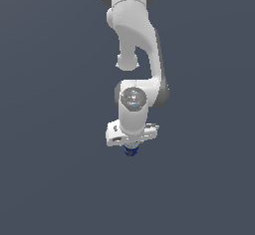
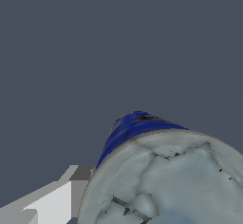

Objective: Pick up the object and move it to a goal position.

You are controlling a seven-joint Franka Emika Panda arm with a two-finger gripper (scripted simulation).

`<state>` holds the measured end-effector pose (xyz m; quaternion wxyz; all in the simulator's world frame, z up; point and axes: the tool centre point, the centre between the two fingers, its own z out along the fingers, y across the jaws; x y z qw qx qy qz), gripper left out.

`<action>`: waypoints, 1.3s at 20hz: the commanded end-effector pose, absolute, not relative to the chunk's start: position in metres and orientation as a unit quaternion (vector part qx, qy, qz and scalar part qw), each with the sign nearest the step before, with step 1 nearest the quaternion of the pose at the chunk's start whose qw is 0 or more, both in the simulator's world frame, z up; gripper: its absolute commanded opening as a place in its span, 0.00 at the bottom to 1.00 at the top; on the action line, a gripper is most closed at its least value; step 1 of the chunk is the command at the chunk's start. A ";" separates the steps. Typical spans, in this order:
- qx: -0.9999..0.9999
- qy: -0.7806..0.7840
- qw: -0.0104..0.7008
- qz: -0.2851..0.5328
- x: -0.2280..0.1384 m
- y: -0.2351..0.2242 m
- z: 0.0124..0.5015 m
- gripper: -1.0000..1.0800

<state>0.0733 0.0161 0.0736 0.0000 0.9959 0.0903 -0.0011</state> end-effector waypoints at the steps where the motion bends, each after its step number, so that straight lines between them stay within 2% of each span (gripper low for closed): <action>1: 0.996 0.090 0.000 0.000 0.074 0.016 0.074 0.00; 14: 0.996 0.090 0.000 -0.001 0.064 0.014 0.087 0.00; 26: 0.996 0.090 0.000 -0.001 0.019 0.005 0.152 0.00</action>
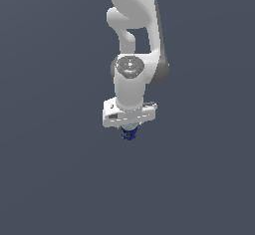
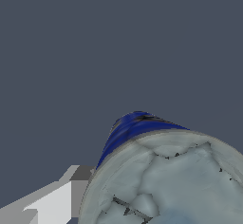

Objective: Pick up the object and move it to a goal position.

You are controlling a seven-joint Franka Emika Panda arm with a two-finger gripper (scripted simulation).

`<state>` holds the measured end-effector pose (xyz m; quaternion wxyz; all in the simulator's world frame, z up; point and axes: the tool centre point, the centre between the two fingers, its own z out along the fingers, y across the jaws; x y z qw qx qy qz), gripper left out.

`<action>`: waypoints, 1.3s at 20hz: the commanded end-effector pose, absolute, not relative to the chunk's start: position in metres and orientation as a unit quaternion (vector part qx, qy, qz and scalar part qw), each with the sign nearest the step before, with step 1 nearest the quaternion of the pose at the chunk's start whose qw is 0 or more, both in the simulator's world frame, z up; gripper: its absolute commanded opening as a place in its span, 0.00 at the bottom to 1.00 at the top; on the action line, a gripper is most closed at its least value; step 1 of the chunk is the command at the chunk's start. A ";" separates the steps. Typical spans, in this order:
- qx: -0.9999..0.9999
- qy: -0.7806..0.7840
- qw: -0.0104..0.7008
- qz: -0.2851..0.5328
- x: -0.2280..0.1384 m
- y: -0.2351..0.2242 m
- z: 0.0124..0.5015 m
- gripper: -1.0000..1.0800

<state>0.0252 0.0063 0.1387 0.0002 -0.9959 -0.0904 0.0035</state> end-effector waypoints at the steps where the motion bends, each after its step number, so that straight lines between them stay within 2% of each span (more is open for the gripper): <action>1: -0.996 -0.090 0.000 0.001 0.014 0.004 0.159 0.00; 18: -0.996 -0.090 0.000 0.000 -0.075 -0.016 0.294 0.00; 26: -0.996 -0.090 0.000 0.000 -0.105 -0.023 0.345 0.00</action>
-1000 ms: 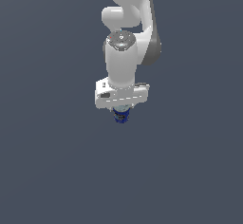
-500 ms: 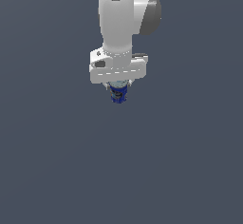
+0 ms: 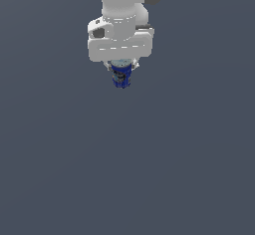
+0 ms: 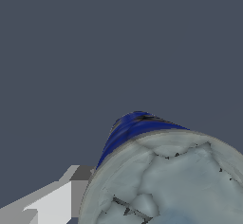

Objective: Pick up the object and move it to a goal position.

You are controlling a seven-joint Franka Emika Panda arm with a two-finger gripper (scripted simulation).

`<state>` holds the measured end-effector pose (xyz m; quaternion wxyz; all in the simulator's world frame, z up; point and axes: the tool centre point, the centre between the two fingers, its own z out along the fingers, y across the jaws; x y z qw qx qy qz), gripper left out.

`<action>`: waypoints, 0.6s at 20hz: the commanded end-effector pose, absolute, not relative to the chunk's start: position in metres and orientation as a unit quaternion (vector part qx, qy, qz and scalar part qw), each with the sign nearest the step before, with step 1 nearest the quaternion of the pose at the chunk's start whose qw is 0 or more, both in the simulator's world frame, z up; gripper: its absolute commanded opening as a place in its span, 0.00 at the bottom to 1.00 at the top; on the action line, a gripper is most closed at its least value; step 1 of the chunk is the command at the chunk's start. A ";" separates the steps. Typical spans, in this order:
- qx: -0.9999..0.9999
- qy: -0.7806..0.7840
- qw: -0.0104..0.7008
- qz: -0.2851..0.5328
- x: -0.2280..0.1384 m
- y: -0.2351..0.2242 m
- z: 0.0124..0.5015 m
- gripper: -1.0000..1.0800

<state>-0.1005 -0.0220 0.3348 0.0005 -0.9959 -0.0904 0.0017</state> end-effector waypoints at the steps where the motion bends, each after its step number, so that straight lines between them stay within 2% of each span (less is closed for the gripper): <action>1: -0.996 -0.090 0.000 0.000 -0.108 -0.024 0.350 0.00; 12: -0.996 -0.090 0.000 0.000 -0.118 -0.027 0.369 0.00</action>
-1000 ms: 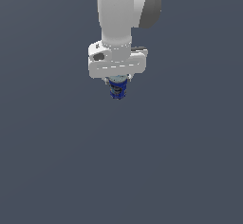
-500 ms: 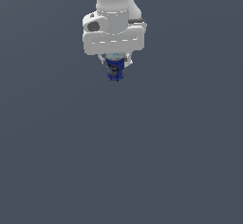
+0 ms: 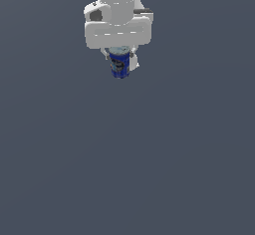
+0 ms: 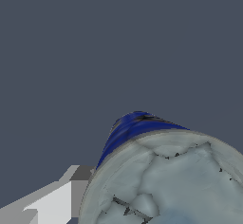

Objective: Pick up the object and move it to a goal position.

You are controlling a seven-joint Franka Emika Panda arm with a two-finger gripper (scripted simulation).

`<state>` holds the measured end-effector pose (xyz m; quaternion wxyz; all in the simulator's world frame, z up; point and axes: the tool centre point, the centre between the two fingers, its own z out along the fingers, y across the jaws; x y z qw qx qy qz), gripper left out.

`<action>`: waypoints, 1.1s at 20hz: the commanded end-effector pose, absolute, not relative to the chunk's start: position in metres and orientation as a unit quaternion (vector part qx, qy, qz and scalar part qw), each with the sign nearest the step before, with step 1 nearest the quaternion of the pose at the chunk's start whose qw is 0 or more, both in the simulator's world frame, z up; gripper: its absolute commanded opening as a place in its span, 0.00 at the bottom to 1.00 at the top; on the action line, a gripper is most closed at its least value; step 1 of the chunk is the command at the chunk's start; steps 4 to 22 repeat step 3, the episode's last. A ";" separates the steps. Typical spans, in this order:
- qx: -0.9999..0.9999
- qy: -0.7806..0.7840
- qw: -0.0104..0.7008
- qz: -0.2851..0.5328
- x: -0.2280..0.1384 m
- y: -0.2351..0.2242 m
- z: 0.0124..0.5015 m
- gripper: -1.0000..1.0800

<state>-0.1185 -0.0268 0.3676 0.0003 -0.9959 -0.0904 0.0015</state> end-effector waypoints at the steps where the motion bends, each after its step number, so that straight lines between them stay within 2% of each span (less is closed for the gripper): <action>1: -0.996 -0.090 0.000 0.000 -0.117 -0.027 0.368 0.00; 22: -0.996 -0.090 0.000 0.000 -0.116 -0.027 0.367 0.00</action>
